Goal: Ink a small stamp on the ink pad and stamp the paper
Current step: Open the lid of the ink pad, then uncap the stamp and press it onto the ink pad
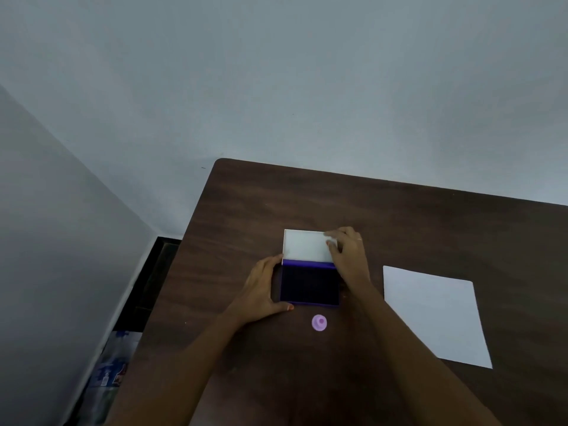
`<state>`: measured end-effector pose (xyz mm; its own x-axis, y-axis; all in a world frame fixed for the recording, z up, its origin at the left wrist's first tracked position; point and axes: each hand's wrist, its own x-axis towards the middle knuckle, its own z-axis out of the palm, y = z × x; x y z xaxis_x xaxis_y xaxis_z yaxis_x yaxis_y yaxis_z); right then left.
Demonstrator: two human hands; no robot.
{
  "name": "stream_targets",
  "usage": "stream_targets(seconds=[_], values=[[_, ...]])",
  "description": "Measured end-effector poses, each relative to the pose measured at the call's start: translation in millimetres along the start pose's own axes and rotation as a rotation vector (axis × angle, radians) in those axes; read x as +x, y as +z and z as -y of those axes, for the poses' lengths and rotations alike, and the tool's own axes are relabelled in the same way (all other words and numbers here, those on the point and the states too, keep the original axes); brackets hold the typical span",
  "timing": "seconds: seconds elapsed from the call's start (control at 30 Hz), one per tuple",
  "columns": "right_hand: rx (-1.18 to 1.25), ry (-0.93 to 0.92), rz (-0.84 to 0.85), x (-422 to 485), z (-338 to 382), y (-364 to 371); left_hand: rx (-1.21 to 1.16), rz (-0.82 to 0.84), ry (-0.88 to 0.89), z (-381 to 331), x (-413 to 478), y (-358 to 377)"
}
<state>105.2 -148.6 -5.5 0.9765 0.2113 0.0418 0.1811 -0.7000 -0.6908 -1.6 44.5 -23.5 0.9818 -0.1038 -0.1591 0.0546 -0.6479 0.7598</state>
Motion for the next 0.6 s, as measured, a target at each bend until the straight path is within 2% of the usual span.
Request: stream_targets(seconds=[0.17, 0.27, 0.33, 0.47, 0.6], values=[[0.232, -0.087, 0.229, -62.2, 8.5, -12.3, 0.049, -0.052, -0.002, -12.7, -11.1, 3.7], [0.137, -0.091, 0.414, -93.7, 5.2, -17.2, 0.154, -0.12, -0.056, -20.5, -21.6, 10.7], [0.043, -0.123, 0.48, -109.9, 3.4, -17.6, 0.231, -0.165, -0.064, -25.3, -30.8, 17.2], [-0.08, -0.177, 0.476, -128.3, -1.5, -11.0, 0.312, -0.179, -0.018, -35.2, -48.4, 31.4], [0.059, -0.026, 0.443, -132.1, 1.0, -9.9, 0.197, -0.144, -0.02, -47.2, -58.8, 43.1]])
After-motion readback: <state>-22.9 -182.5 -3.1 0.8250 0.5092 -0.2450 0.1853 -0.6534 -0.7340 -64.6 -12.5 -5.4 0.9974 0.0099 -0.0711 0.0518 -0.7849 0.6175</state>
